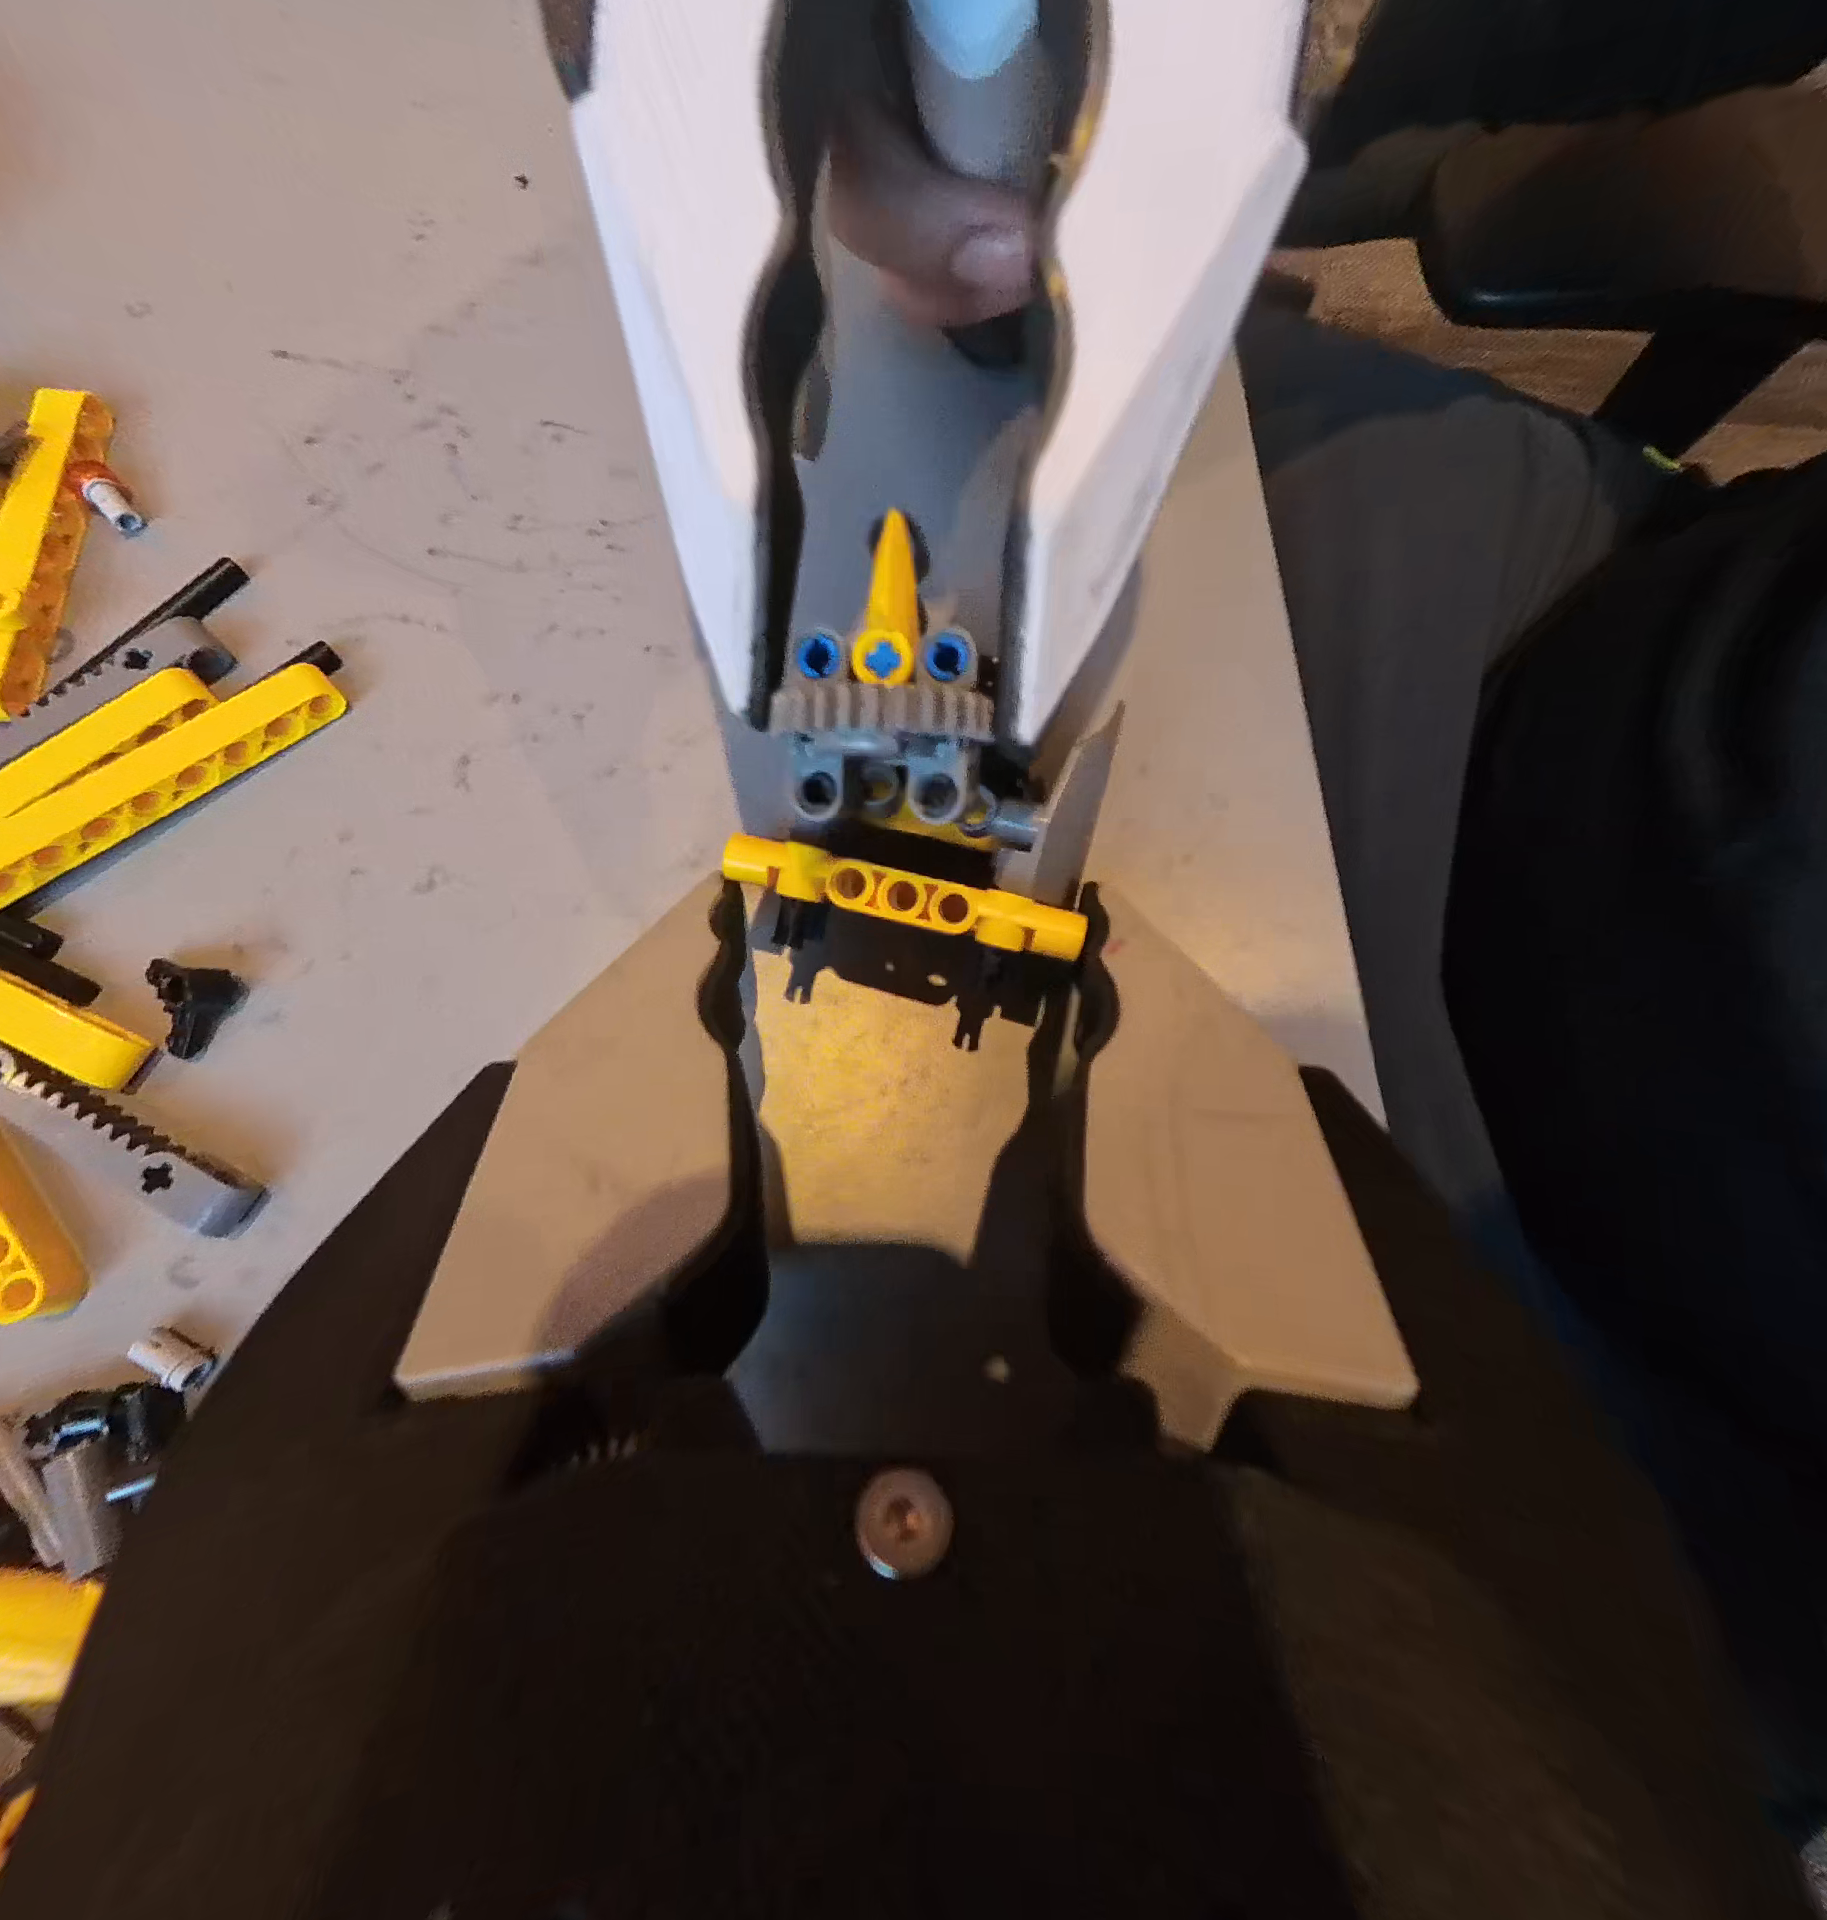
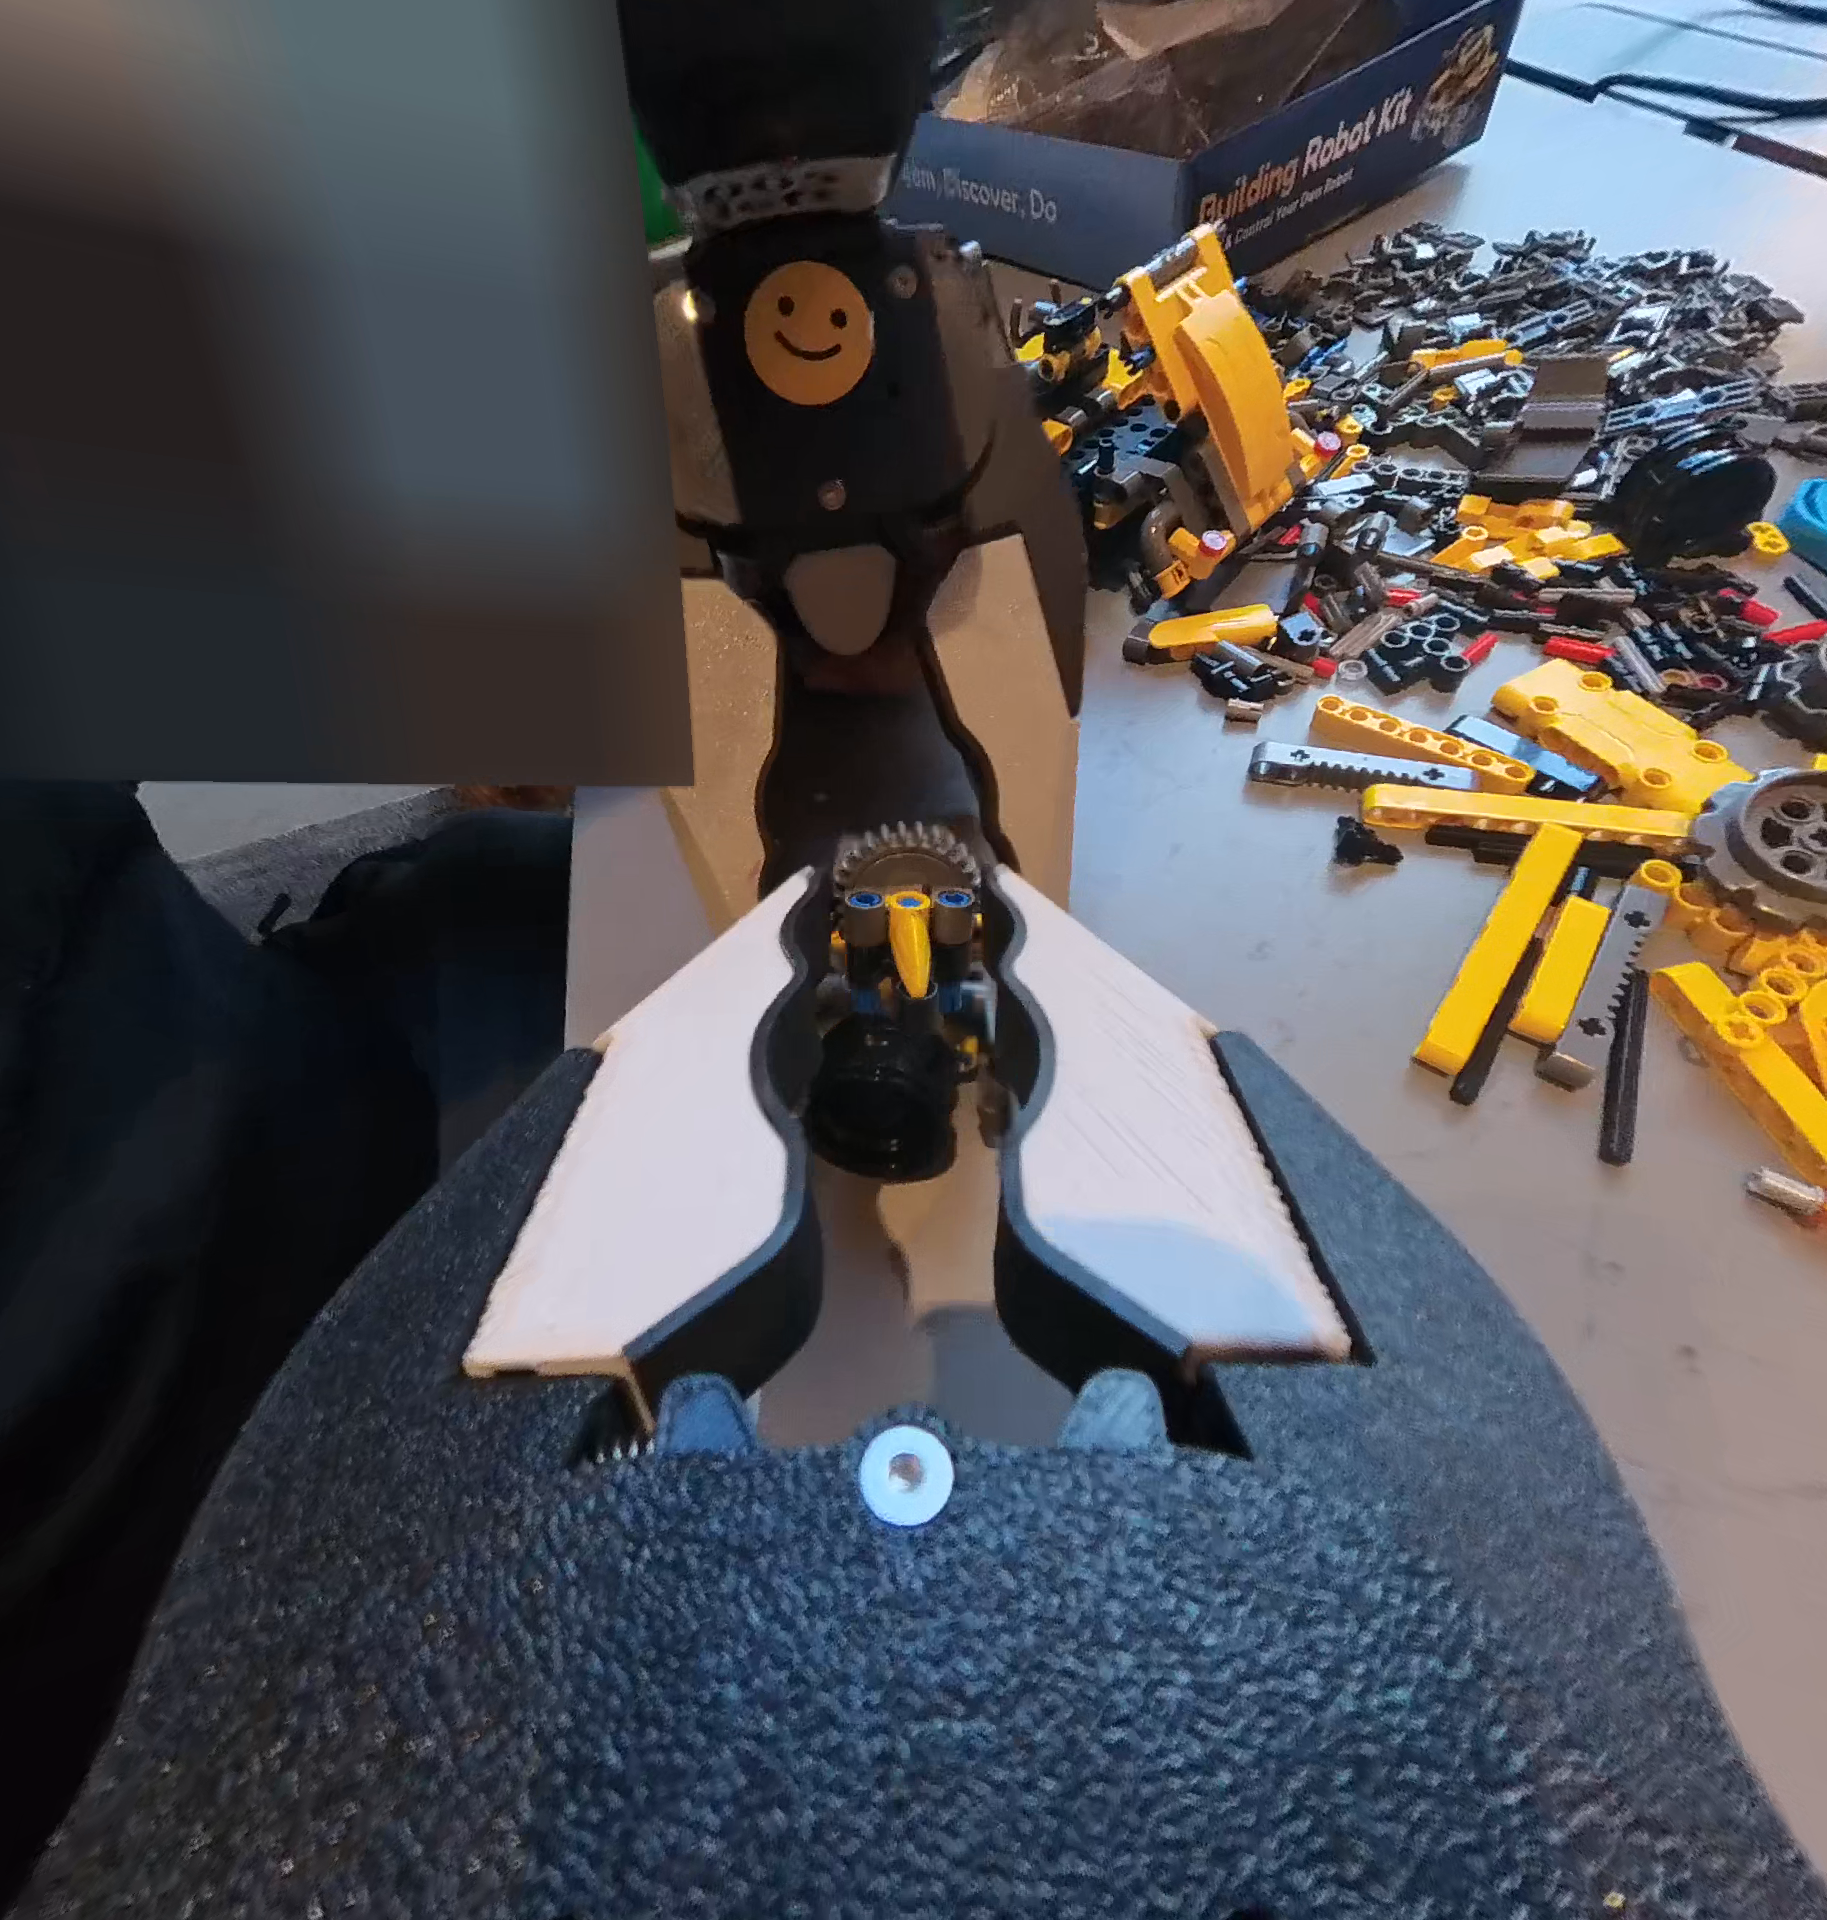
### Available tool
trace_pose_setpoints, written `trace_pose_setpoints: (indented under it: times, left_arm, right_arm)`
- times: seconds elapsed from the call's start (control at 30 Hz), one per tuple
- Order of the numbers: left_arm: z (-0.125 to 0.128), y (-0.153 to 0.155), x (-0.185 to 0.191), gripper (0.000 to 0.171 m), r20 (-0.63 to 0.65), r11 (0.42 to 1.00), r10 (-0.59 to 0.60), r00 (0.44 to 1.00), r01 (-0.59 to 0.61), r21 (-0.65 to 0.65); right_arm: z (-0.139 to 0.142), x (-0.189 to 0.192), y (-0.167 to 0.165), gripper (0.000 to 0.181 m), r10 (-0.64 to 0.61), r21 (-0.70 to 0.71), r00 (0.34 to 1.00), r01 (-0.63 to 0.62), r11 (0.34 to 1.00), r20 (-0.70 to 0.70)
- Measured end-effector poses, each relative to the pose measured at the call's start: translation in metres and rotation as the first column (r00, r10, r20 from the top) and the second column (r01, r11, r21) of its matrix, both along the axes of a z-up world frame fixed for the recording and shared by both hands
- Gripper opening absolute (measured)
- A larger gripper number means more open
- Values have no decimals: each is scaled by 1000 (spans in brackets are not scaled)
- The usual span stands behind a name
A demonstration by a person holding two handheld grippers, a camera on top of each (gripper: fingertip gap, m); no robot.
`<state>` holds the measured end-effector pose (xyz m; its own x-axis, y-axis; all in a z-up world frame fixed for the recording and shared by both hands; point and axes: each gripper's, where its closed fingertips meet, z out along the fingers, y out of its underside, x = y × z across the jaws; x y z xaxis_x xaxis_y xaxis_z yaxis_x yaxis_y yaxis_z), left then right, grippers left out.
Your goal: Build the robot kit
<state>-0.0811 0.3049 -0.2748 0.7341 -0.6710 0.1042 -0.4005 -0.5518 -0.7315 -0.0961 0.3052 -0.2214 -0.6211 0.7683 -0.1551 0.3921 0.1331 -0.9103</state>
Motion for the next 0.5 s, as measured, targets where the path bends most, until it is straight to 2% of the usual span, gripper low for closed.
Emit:
trace_pose_setpoints:
  times: [0.1,0.2,0.3,0.5]
  left_arm:
    - [1,4,-4,62,27,999,35,999,-35,-15]
    - [0,4,-4,62,-6,999,39,999,-39,4]
    - [-2,4,-4,62,-46,999,40,998,-39,26]
    - [-2,3,-3,62,-44,999,42,998,-41,25]
  right_arm:
    - [-6,-1,-2,28,-9,28,999,8,1000,32]
    - [-9,-3,-4,28,-26,36,999,24,999,44]
    - [-8,-5,-4,28,-40,42,999,38,998,37]
    - [-8,-4,-8,28,-45,108,999,45,993,-4]
